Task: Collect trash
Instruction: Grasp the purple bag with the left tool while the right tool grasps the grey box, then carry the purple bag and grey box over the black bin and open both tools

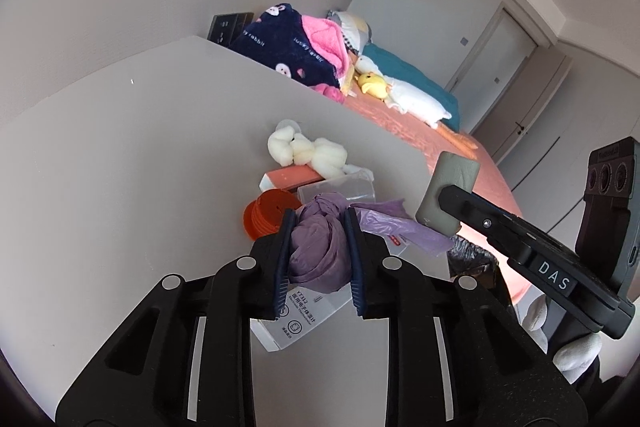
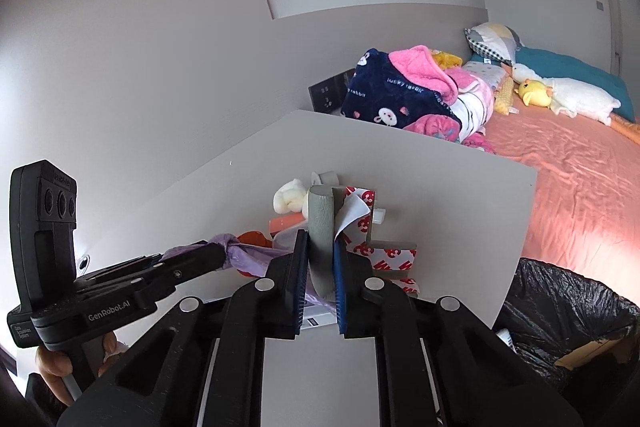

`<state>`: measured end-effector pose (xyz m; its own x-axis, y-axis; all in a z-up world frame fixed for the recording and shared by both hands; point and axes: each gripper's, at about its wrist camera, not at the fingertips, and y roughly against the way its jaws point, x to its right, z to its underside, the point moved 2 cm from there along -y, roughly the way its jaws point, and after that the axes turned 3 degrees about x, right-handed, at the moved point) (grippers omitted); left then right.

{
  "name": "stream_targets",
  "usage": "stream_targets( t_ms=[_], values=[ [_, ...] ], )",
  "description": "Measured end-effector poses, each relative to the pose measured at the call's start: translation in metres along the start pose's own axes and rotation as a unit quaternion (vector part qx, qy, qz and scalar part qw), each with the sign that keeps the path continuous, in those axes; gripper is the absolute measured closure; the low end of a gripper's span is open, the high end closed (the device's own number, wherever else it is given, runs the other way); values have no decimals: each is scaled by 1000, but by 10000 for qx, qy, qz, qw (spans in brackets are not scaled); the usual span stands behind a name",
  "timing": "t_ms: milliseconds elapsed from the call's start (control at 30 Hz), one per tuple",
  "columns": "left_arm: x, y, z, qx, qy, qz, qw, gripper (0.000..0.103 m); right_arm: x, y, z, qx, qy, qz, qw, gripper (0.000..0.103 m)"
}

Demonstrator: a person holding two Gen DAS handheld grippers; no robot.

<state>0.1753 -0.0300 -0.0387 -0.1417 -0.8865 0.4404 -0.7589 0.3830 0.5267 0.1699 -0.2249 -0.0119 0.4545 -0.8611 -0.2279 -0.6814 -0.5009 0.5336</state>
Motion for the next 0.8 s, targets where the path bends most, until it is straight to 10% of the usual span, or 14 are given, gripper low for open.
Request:
stream_targets(
  t_ms=[800],
  values=[
    [38,44,-20,491,-220,379,9978,79,8,74,-6,572,-162,249,9979,90]
  ],
)
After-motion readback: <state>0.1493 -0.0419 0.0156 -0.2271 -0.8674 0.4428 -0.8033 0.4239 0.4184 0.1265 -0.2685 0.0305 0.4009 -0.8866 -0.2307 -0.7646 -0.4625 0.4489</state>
